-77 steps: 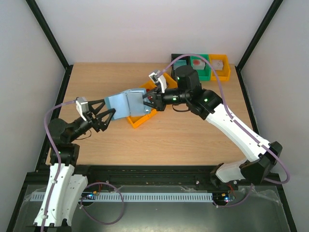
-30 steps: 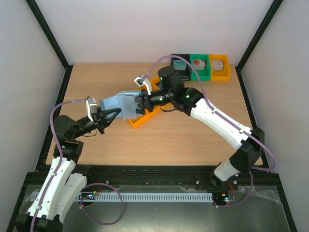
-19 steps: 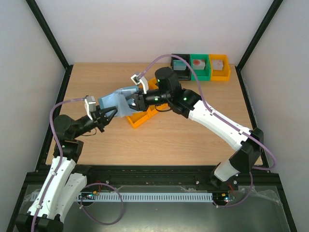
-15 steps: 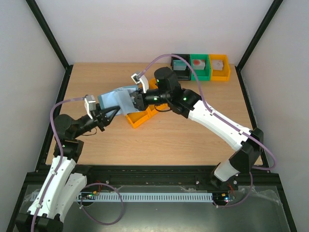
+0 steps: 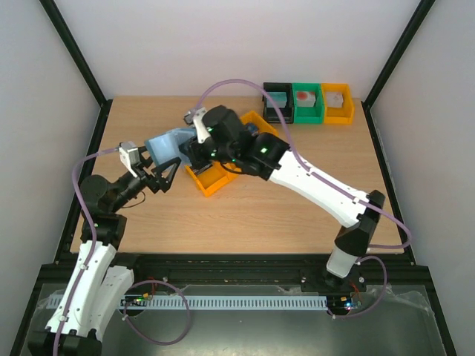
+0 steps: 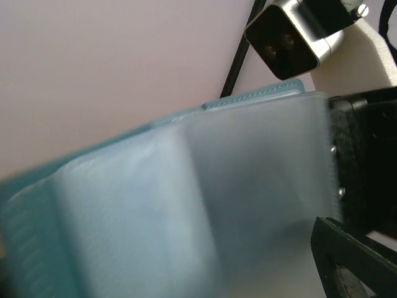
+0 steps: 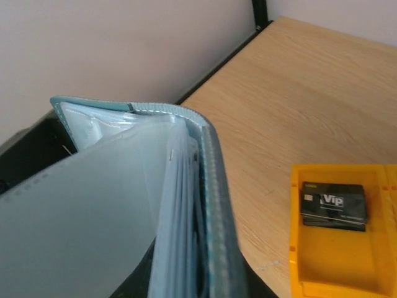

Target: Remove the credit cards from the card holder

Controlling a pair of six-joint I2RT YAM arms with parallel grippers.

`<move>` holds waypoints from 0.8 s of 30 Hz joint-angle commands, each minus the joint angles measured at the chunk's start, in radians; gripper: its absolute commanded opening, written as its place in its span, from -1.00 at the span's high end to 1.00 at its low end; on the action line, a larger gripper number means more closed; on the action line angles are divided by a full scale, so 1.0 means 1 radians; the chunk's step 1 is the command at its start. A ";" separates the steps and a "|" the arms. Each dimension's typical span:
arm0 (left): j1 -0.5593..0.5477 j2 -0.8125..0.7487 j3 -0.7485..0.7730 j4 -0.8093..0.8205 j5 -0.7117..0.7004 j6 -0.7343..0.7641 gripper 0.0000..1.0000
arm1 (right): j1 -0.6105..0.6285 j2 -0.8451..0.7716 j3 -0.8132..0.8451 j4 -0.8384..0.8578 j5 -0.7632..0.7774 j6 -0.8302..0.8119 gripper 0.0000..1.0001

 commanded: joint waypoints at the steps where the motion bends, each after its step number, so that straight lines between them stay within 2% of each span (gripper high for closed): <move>1: -0.003 -0.003 0.028 0.004 0.020 0.043 -0.99 | 0.055 0.081 0.139 -0.173 0.270 -0.020 0.97; 3: -0.007 -0.004 0.029 -0.012 0.015 0.058 -0.99 | 0.070 0.117 0.202 -0.208 0.304 -0.017 0.97; 6: -0.008 -0.005 0.036 -0.046 -0.022 0.080 -0.99 | 0.078 0.147 0.257 -0.235 0.278 -0.027 0.97; 12: 0.000 -0.012 0.030 -0.040 -0.036 0.044 -0.99 | 0.078 0.129 0.257 -0.241 0.291 -0.039 0.97; 15: 0.002 -0.014 0.024 -0.054 -0.051 0.053 -0.99 | 0.079 0.113 0.244 -0.221 0.231 -0.066 0.97; 21: 0.023 -0.022 0.026 -0.093 -0.099 0.047 -0.68 | 0.078 0.084 0.238 -0.213 0.174 -0.116 0.97; 24: 0.044 -0.028 0.026 -0.127 -0.134 0.015 -0.55 | 0.073 0.049 0.217 -0.210 0.197 -0.137 0.97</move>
